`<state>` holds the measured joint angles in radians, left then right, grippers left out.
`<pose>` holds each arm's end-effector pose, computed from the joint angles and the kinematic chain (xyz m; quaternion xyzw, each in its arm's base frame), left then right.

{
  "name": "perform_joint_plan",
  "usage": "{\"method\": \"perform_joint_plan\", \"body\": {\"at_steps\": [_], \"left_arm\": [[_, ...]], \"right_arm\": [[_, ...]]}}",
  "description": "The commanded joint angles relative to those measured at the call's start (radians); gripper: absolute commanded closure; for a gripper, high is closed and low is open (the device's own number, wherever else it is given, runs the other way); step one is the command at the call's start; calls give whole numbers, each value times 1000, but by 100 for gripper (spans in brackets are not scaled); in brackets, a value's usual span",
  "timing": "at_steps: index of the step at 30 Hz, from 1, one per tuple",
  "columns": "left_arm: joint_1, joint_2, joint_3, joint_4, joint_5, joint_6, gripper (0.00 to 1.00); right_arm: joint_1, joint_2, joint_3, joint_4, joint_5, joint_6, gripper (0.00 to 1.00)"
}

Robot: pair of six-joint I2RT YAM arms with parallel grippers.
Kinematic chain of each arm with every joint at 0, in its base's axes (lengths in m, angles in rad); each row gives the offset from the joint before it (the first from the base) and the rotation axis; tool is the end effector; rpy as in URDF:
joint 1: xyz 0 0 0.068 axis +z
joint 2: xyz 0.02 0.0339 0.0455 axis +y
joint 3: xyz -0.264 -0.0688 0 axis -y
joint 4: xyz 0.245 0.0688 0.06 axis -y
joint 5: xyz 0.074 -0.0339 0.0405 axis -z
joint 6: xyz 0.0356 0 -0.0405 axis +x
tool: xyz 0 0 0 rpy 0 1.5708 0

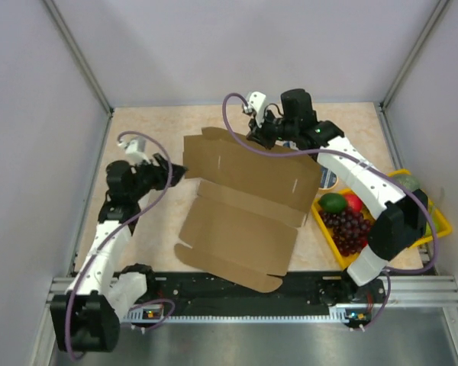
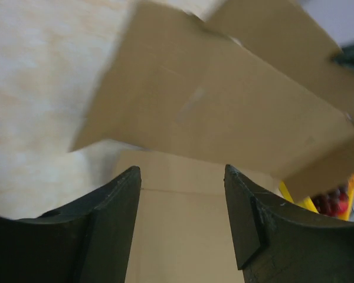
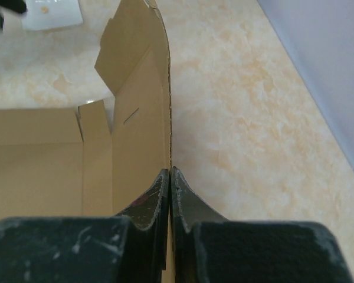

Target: Fold the paper box

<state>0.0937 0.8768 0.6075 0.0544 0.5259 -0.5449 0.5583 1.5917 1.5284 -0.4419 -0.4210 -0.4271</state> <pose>0.2064 0.0014 0.2867 -0.0813 0.7653 -0.3328 0.5450 0.3036 0.2068 0.3703 -0.4920 0.6920 0.2122 0.4839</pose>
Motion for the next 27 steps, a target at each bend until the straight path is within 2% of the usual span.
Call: {"method": "perform_joint_plan", "body": {"at_steps": [1,3,10,15,18,21,24,27], "left_arm": [[-214,80,130,93,-15,125,39],[-239,120,159,93,-36,161,46],[-301,230,362,-50,-122,425,38],[-311,327,521,-193,-138,615,40],[-318,404,589,-275,-98,750,41],[-319,439,578,-245,-101,856,43],[-319,482,615,-252,-66,951,53],[-319,528,659,-275,-72,993,52]], "right_arm": [[-44,106,165,31,-177,-93,100],[-46,152,197,5,-186,-108,100],[-51,208,237,-17,-220,-145,100],[-54,229,256,-24,-220,-156,100],[-58,235,260,-27,-245,-156,100],[-60,240,272,-32,-274,-151,100],[-58,249,283,-38,-291,-154,100],[-60,263,292,-63,-302,-167,100]]}}
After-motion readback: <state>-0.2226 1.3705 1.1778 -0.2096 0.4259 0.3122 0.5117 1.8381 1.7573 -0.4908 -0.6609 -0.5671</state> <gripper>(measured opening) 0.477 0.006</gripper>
